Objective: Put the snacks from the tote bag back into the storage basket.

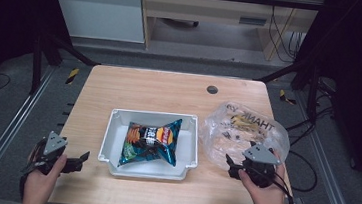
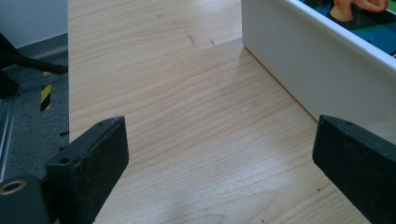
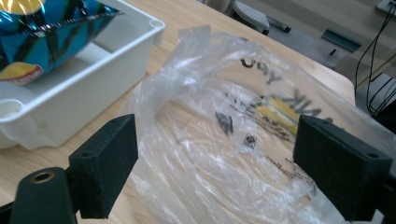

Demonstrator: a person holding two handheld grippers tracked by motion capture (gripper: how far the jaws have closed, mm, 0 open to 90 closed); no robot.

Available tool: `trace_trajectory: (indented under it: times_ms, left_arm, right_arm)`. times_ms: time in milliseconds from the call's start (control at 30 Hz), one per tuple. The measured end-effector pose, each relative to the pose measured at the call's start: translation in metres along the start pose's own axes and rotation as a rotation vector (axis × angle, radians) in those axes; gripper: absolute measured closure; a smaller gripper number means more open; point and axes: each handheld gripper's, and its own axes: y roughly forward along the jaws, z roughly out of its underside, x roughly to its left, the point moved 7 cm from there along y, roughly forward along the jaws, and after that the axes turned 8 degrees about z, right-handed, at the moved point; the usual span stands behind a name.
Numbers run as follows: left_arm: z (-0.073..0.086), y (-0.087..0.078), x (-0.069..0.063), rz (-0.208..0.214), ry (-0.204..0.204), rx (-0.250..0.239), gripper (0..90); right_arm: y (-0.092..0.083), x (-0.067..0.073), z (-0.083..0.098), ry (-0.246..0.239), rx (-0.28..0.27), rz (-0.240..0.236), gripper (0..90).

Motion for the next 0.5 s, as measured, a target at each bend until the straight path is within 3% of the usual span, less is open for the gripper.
trace_trajectory:
  times_ms: [300, 500]
  left_arm:
    - [-0.001, -0.001, 0.001, -0.002, -0.001, -0.011, 3.1]
    - [-0.001, -0.001, 0.001, -0.001, -0.002, -0.009, 3.1]
  right_arm:
    - [0.009, 0.002, 0.017, 0.042, 0.036, -0.018, 14.3]
    - [0.015, 0.01, 0.028, 0.035, 0.067, -0.04, 13.7]
